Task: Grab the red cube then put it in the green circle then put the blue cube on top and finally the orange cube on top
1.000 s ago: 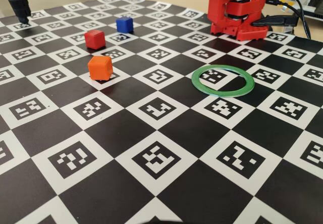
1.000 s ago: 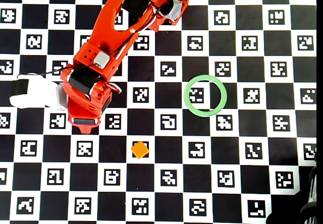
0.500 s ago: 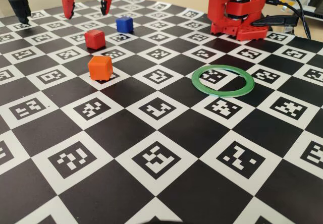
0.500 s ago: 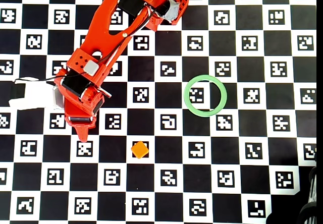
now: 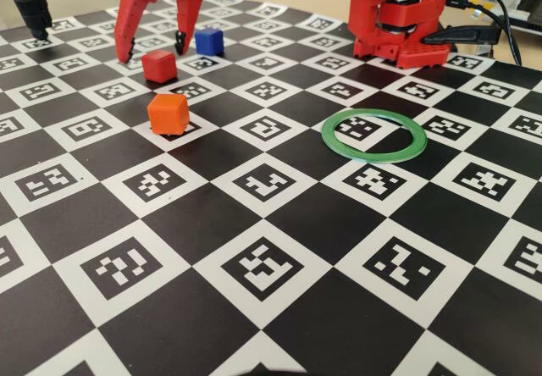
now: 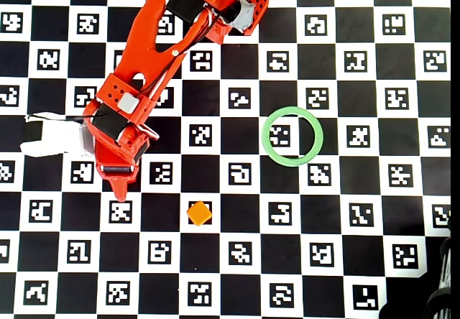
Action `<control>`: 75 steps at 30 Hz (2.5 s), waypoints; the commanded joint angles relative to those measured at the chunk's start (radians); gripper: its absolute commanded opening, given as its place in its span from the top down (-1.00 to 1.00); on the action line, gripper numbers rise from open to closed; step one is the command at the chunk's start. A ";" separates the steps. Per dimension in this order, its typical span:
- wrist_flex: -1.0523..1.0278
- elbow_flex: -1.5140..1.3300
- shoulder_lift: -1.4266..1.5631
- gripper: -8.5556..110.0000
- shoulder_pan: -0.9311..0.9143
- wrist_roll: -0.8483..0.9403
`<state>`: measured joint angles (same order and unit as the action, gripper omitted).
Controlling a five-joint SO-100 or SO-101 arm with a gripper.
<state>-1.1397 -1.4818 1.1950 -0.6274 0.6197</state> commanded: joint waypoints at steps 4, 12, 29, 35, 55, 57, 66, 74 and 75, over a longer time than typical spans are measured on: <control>0.038 0.011 0.005 0.13 0.018 0.003; 0.061 0.008 -0.021 0.13 0.023 0.003; 0.067 0.023 -0.032 0.13 0.018 0.032; 0.069 0.025 -0.037 0.13 0.015 0.077; 0.069 0.025 -0.044 0.13 0.026 0.196; 0.071 0.025 -0.044 0.13 0.026 0.196; 0.074 0.025 -0.044 0.14 0.026 0.193; 0.075 0.023 -0.044 0.60 0.026 0.190; 0.075 0.023 -0.044 0.65 0.026 0.192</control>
<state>-1.0876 -1.4834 1.1198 -0.6105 0.8069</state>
